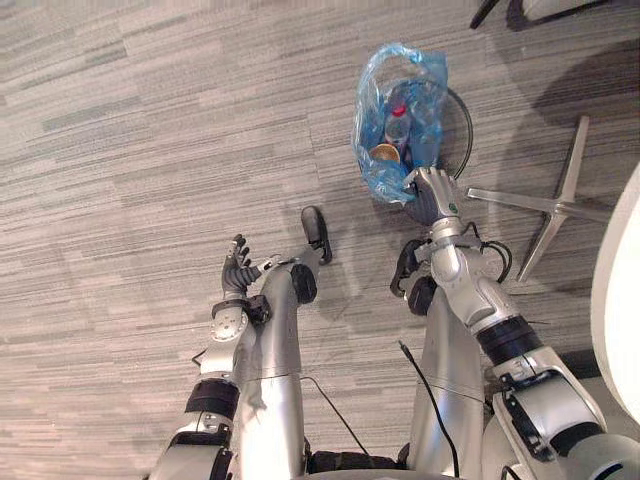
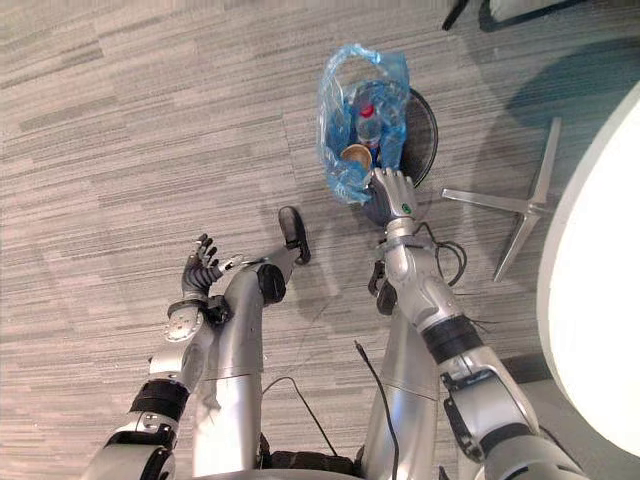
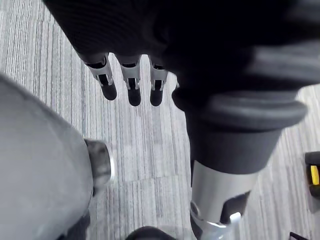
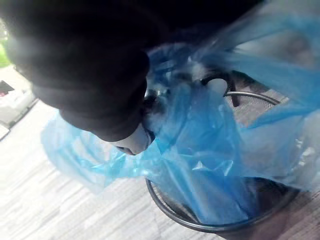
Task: Gather rubbish on tea table into small bin, then transfer packed bag to large trash can.
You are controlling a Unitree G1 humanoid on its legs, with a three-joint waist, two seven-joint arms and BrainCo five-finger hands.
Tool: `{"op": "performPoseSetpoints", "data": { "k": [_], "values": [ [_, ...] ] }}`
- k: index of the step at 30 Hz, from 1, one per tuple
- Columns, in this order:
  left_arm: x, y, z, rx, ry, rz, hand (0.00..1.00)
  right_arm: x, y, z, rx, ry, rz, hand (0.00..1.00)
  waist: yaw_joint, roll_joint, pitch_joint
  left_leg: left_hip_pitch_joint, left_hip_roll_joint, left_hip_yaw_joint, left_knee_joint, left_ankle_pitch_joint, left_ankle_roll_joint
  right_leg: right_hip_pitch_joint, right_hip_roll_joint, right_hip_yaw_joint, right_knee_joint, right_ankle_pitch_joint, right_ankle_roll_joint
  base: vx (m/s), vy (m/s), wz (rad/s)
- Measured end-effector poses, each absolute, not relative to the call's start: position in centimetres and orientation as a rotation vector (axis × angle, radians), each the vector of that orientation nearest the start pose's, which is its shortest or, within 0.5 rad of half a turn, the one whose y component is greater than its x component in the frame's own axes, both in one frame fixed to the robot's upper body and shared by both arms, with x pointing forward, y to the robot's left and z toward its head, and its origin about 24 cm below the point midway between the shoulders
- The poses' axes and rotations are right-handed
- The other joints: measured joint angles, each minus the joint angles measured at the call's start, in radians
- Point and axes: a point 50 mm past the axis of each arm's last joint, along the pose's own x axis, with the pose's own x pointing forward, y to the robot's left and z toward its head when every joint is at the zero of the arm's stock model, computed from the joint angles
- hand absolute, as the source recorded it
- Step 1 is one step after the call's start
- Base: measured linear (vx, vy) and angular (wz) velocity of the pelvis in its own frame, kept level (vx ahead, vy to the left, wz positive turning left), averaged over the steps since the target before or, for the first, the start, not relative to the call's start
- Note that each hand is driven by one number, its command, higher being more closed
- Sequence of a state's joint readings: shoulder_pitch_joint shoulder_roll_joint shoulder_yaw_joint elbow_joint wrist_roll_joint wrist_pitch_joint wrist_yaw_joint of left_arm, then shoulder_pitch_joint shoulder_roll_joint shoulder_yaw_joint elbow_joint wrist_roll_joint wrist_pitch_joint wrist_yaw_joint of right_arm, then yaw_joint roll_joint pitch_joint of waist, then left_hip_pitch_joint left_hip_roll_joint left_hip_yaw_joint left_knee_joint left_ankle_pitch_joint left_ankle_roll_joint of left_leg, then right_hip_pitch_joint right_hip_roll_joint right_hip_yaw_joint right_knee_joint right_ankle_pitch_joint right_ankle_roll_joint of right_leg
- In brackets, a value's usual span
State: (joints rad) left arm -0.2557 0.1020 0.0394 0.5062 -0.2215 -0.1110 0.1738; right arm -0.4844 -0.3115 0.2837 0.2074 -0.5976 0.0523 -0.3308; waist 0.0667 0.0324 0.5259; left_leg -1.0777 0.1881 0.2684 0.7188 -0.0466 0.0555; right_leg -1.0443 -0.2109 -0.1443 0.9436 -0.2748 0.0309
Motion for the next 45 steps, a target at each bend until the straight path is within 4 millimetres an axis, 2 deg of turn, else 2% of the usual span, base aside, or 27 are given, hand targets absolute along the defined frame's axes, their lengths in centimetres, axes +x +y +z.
{"op": "performPoseSetpoints", "data": {
  "k": [2,4,9,12,14,16,19,23,28,30,37,40,45],
  "values": [
    [28.1,18.1,-1.0,-0.087,0.208,0.213,0.0,31.8,-12.7,11.7,-0.875,-0.405,-0.083,1.0,-0.003,-0.009,-0.003,0.105,-0.009,0.007,-0.044,0.001,-0.002,0.102,0.001,-0.003,-0.044,0.001,-0.001,0.02,-0.087,0.0],
    [27.2,18.0,-1.9,-0.066,0.243,0.204,0.0,30.9,-12.5,11.3,-0.832,-0.4,-0.072,1.0,-0.004,-0.012,-0.005,0.169,-0.016,0.008,-0.077,0.004,-0.006,0.168,0.001,-0.008,-0.077,0.009,-0.003,0.04,-0.077,0.0],
    [24.1,18.5,-4.7,-0.038,0.353,0.206,0.0,28.3,-11.9,9.7,-0.702,-0.362,-0.035,1.0,-0.003,-0.07,-0.048,0.358,-0.022,0.009,-0.171,0.009,-0.014,0.377,0.019,-0.037,-0.203,0.023,0.002,0.11,-0.101,0.01],
    [22.6,18.6,-6.4,-0.01,0.435,0.191,0.0,26.5,-11.7,8.6,-0.626,-0.319,-0.003,1.0,-0.003,-0.099,-0.113,0.486,-0.049,0.011,-0.27,0.02,-0.029,0.506,0.018,-0.049,-0.297,0.035,0.017,0.16,-0.065,0.09],
    [21.8,18.7,-7.1,-0.006,0.47,0.194,0.0,26.1,-11.6,8.2,-0.596,-0.307,0.003,1.0,-0.003,-0.103,-0.142,0.532,-0.059,0.017,-0.311,0.025,-0.038,0.549,0.017,-0.049,-0.332,0.038,0.022,0.12,-0.023,0.0],
    [19.9,19.1,-8.7,0.01,0.551,0.207,0.0,24.9,-11.8,7.5,-0.548,-0.28,0.002,1.0,-0.008,-0.102,-0.216,0.605,-0.076,0.023,-0.397,0.039,-0.055,0.615,0.023,-0.052,-0.416,0.06,0.027,0.17,-0.005,-0.06],
    [17.9,19.3,-10.4,0.043,0.652,0.207,0.0,24.3,-12.6,6.4,-0.547,-0.22,0.004,1.0,-0.031,-0.096,-0.274,0.681,-0.096,0.018,-0.5,0.074,-0.062,0.69,0.034,-0.063,-0.519,0.091,0.036,0.19,0.004,0.0],
    [16.2,19.6,-11.9,0.09,0.754,0.181,0.0,24.1,-14.2,5.4,-0.523,-0.15,-0.02,1.0,-0.054,-0.092,-0.317,0.795,-0.118,0.005,-0.632,0.136,-0.044,0.817,0.06,-0.077,-0.672,0.142,0.046,0.2,-0.01,-0.02],
    [15.4,20.1,-12.2,0.128,0.776,0.175,0.0,23.7,-14.4,4.5,-0.497,-0.107,0.013,1.0,-0.052,-0.068,-0.382,0.894,-0.127,-0.002,-0.697,0.143,-0.049,0.939,0.078,-0.09,-0.79,0.172,0.054,0.13,-0.003,0.0],
    [15.1,20.3,-12.2,0.144,0.775,0.163,0.0,23.6,-14.5,4.3,-0.477,-0.093,0.036,1.0,-0.053,-0.056,-0.422,0.922,-0.136,-0.016,-0.729,0.154,-0.064,0.965,0.084,-0.095,-0.817,0.178,0.052,0.08,0.01,0.04],
    [15.5,20.3,-10.9,0.139,0.7,0.158,0.0,23.6,-14.4,4.1,-0.403,-0.069,0.077,1.0,-0.055,-0.052,-0.436,0.989,-0.13,-0.055,-0.812,0.195,-0.084,0.999,0.105,-0.096,-0.828,0.187,0.04,-0.02,0.001,-0.01],
    [15.9,20.1,-9.8,0.133,0.633,0.149,0.0,23.6,-14.4,4.1,-0.372,-0.064,0.083,1.0,-0.054,-0.051,-0.448,1.005,-0.131,-0.065,-0.813,0.195,-0.084,1.013,0.104,-0.095,-0.833,0.188,0.041,-0.04,0.029,0.02],
    [17.7,19.0,-6.5,0.106,0.457,0.091,0.0,23.6,-14.3,4.0,-0.32,-0.053,0.112,1.0,-0.054,-0.05,-0.452,1.016,-0.133,-0.068,-0.815,0.191,-0.089,1.024,0.104,-0.09,-0.834,0.191,0.042,-0.04,0.031,-0.02]
  ]
}}
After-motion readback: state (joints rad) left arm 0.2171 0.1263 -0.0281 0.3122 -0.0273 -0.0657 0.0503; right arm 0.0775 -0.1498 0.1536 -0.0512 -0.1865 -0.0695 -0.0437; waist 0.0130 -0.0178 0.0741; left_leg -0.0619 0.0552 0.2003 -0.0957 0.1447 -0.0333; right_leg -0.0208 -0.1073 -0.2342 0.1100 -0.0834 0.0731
